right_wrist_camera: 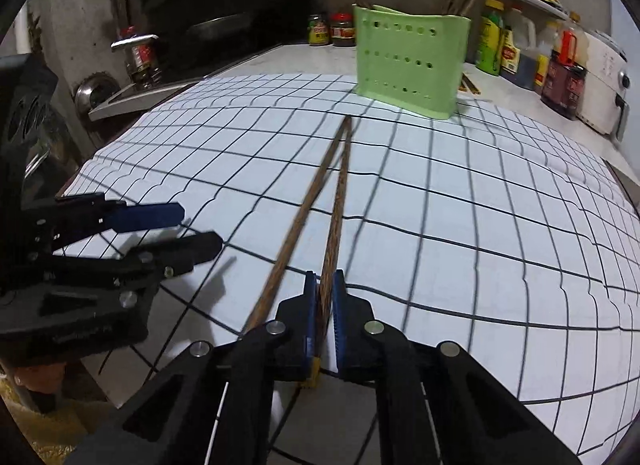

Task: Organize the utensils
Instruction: 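Move the right tool down onto the remaining chopsticks while the left tool reaches another, then close the right tool on a chopstick while the left tool grips another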

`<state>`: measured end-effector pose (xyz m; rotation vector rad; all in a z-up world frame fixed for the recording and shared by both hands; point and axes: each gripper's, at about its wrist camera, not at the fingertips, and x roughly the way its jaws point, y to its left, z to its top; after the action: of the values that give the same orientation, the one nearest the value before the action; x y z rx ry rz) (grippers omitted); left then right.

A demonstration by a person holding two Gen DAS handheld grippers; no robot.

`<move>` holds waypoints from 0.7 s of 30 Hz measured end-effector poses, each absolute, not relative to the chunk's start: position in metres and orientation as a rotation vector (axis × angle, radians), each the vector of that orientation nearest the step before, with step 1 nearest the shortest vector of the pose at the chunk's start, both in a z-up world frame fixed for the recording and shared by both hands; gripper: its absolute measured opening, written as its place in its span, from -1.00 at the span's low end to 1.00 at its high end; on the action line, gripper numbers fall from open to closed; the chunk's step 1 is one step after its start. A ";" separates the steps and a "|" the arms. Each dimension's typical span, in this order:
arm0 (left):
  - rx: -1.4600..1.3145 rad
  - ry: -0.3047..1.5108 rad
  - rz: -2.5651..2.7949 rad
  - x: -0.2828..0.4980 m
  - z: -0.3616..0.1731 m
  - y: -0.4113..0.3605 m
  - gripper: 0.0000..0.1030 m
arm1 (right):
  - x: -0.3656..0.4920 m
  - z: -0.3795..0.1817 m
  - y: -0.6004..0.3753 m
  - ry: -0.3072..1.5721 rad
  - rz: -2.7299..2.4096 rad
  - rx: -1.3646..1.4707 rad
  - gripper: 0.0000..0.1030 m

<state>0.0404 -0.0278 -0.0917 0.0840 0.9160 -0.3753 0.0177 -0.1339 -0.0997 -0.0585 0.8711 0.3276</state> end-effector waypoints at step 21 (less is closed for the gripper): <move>0.414 0.909 -0.300 0.051 -0.100 -0.054 -0.68 | 0.010 -0.104 -0.201 0.856 0.158 0.040 -0.81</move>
<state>0.0508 -0.0543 -0.0999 0.4137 0.9085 -0.2997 0.0103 -0.2009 -0.1037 0.0396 0.8564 0.1579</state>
